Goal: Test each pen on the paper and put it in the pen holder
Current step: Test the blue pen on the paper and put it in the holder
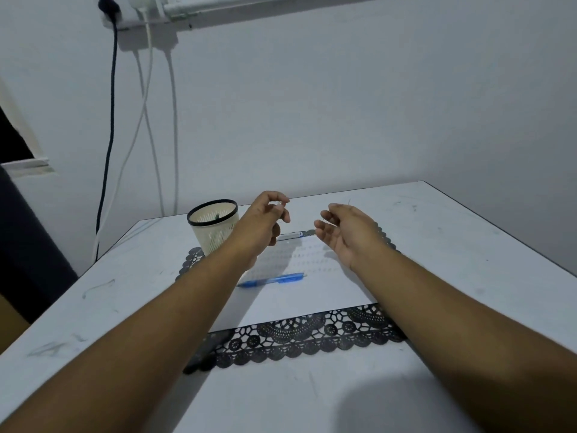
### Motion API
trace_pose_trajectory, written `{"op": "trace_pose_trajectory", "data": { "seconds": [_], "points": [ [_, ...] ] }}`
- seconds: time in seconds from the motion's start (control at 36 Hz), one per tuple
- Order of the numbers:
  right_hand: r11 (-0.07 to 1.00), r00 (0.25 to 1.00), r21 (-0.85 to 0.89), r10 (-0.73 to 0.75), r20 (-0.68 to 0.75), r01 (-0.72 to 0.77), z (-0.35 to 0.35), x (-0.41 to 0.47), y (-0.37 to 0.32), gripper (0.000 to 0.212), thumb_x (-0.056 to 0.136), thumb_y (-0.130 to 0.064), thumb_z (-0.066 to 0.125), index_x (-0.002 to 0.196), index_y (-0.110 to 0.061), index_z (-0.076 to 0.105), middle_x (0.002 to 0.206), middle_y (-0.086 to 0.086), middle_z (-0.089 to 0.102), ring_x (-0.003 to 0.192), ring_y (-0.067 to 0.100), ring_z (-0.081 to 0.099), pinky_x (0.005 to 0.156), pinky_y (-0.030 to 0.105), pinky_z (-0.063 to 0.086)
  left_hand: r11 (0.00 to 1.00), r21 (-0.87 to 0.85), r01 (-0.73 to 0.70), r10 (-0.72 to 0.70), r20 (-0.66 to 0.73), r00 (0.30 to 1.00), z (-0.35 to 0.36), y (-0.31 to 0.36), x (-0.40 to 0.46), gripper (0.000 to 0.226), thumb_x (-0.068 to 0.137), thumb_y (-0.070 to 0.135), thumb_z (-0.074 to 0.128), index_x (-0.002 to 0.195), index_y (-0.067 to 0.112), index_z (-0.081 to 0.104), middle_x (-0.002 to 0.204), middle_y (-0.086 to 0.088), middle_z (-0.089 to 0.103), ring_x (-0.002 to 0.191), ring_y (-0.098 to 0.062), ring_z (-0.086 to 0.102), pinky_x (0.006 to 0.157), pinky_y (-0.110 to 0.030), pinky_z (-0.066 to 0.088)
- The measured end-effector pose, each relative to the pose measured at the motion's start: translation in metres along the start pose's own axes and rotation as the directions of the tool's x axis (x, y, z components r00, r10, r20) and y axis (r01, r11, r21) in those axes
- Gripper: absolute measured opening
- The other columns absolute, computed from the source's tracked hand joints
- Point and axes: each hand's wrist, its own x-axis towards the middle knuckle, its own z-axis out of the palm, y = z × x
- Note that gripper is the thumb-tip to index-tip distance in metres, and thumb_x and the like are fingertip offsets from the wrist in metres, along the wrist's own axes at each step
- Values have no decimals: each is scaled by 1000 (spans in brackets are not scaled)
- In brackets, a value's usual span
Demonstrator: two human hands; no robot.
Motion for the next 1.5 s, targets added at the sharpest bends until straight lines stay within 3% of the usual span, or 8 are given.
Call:
{"op": "trace_pose_trajectory", "data": {
  "seconds": [0.11,0.36,0.5,0.67,0.89,1.11,1.25,1.5],
  "points": [
    [1000,1000,20,-3,8,3,0,0,-2,6,105,-9,56,100,-7,58,85,11,64,55,20,67,51,28,57,999,30,13,-13,12,1000,5,-6,12,29,109,23,46,132,38,52,93,4,68,62,-10,47,61,-26,42],
    [999,1000,47,16,-4,-16,-5,5,-8,6,103,0,57,102,-5,60,92,14,61,68,26,67,54,30,60,965,255,-65,74,-26,997,20,-18,38,18,107,21,49,117,30,61,99,7,68,80,-11,56,73,-26,46],
    [995,999,91,33,4,-34,-8,5,-9,12,99,7,58,103,-4,61,92,14,63,71,27,67,56,30,60,677,709,-199,185,98,978,21,-33,57,20,104,21,56,123,23,63,109,8,67,95,-11,60,80,-23,47],
    [996,1000,86,21,15,-22,-9,7,-10,13,98,8,60,103,-4,64,93,14,65,69,24,67,57,29,60,352,908,-225,110,199,974,24,-48,66,24,103,19,52,120,25,67,112,-2,64,105,-25,60,92,-42,52],
    [1000,1000,30,2,6,-2,-9,9,-7,11,100,1,59,104,-8,61,90,11,66,67,24,71,71,36,63,505,830,-236,153,183,971,20,-58,62,45,102,12,55,142,30,54,137,0,57,130,-23,46,104,-37,42],
    [985,992,-117,-127,9,127,-10,12,-10,13,101,-2,55,111,-10,54,98,14,64,68,26,73,63,34,61,680,633,-369,258,265,929,-8,-34,0,22,103,14,55,115,24,70,108,14,65,96,1,58,80,-20,44],
    [959,988,-237,-150,29,153,-4,8,-2,17,101,-2,54,113,-14,53,99,13,64,67,24,74,59,34,60,582,694,-424,181,398,899,-36,-43,-37,14,96,39,65,110,36,67,102,24,60,95,4,55,76,-19,43],
    [909,979,-364,-197,49,201,-6,2,7,18,100,-5,54,112,-17,53,97,11,66,67,22,73,60,35,60,611,687,-394,174,368,913,-39,-48,-47,17,91,33,73,107,33,67,101,21,60,93,3,55,71,-12,41]
  ]
}}
